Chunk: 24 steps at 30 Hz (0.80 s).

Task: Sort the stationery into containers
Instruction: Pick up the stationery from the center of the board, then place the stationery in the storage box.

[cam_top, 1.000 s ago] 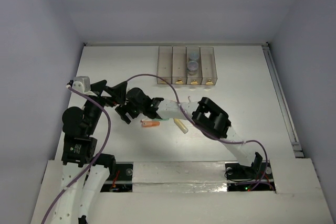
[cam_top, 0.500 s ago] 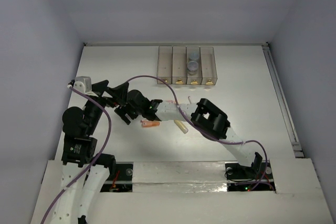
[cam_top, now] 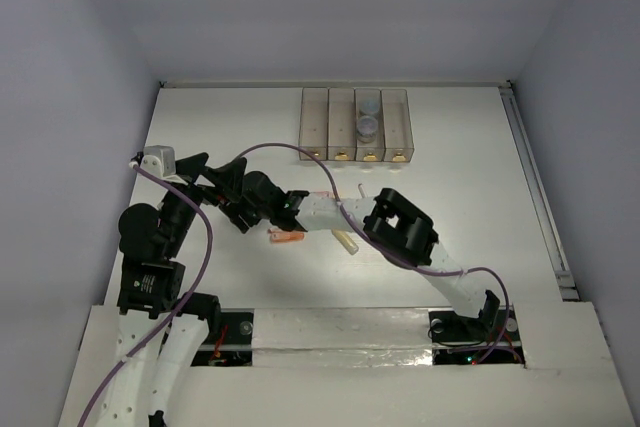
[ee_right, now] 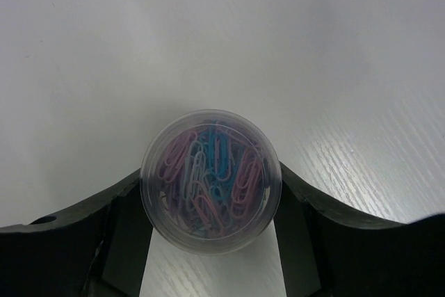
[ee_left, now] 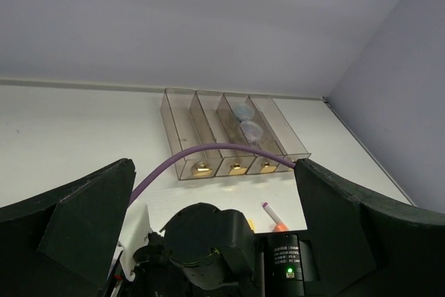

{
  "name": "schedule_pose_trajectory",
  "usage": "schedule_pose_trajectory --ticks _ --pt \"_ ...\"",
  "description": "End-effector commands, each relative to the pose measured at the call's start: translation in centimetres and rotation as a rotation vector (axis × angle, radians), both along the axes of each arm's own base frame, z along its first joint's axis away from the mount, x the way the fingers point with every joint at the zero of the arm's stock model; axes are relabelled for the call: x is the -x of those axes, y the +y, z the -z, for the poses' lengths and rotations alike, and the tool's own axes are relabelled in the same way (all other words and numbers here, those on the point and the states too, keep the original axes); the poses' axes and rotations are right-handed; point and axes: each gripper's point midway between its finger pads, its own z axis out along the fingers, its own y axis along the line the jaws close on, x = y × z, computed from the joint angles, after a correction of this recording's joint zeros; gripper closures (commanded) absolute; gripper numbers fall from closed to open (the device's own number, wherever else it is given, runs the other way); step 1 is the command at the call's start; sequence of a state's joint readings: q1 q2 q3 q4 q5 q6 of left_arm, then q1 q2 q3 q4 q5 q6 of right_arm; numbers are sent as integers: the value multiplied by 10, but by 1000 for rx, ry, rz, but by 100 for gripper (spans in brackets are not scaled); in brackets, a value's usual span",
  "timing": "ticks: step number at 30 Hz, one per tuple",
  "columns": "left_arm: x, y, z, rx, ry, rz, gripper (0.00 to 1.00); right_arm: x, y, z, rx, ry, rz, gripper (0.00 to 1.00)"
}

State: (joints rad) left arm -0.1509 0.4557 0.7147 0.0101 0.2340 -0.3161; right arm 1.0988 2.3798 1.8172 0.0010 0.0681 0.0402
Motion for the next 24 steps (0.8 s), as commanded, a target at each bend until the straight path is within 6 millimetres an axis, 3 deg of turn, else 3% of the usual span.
schedule_pose_trajectory --ticks 1,3,9,10,13,14,17,18,20,21,24 --pt "4 -4 -15 15 -59 26 1 -2 15 -61 -131 -81 5 38" --pt "4 -5 -15 13 -59 30 1 -3 13 -66 -139 -86 19 47" --pt "4 -5 -12 11 -50 30 1 -13 -5 -114 -195 -174 99 48" --pt "3 -6 -10 10 -44 33 1 -29 -22 -132 -211 -199 141 48" --pt "3 -7 -9 9 -43 38 1 -49 -58 -169 -270 -202 206 50" --pt "4 -9 -8 10 -39 49 1 -72 -81 -178 -284 -201 249 50" --pt "4 -11 -7 7 -37 57 1 -104 -132 -195 -311 -194 347 52" --pt "4 -11 -6 7 -35 59 1 -130 -166 -193 -291 -190 423 53" --pt "3 -12 -4 7 -29 64 1 -150 -199 -198 -284 -192 505 53" --pt "3 -14 -4 7 -28 75 1 -168 -228 -192 -267 -192 564 53" --pt "3 -15 -2 3 -24 76 1 -183 -264 -182 -258 -166 629 53"
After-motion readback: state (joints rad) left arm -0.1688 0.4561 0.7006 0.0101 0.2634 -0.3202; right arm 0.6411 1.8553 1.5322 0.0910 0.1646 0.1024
